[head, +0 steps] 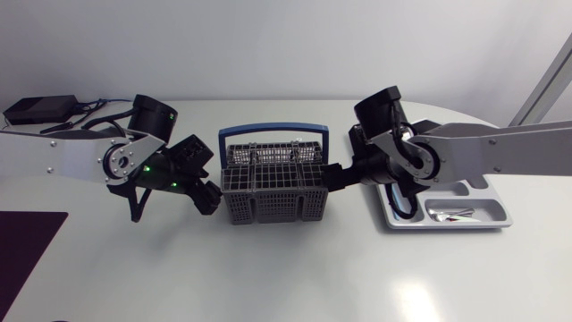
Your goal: Unload the cutlery basket into the drawer organizer.
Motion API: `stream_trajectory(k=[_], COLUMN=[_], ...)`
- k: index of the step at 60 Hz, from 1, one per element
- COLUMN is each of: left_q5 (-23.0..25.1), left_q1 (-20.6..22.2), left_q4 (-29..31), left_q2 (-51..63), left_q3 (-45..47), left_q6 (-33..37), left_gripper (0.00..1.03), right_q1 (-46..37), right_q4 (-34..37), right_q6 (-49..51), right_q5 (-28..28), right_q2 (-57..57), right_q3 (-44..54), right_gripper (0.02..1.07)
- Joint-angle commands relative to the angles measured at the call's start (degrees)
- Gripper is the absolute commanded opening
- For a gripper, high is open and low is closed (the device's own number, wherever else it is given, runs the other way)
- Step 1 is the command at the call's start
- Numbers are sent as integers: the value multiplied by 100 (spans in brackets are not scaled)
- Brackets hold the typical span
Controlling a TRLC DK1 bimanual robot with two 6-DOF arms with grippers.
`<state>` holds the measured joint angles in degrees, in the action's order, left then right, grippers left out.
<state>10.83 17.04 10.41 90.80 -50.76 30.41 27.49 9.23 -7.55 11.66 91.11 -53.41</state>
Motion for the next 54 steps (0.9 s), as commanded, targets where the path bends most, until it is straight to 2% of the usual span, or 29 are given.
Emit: stream_trajectory(k=[1,54], left_q5=[156,-11], left_q1=[89,-60], left_q4=[-180,-48], left_q2=[95,-72], left_q3=[-311,-224], left_q6=[-141,-115], left_gripper=[98,98], right_q1=[284,275], right_q4=[61,105], right_q6=[-133,-18], right_q5=[-296,12], right_q2=[91,-208], right_q3=[-29,190], right_gripper=[102,102])
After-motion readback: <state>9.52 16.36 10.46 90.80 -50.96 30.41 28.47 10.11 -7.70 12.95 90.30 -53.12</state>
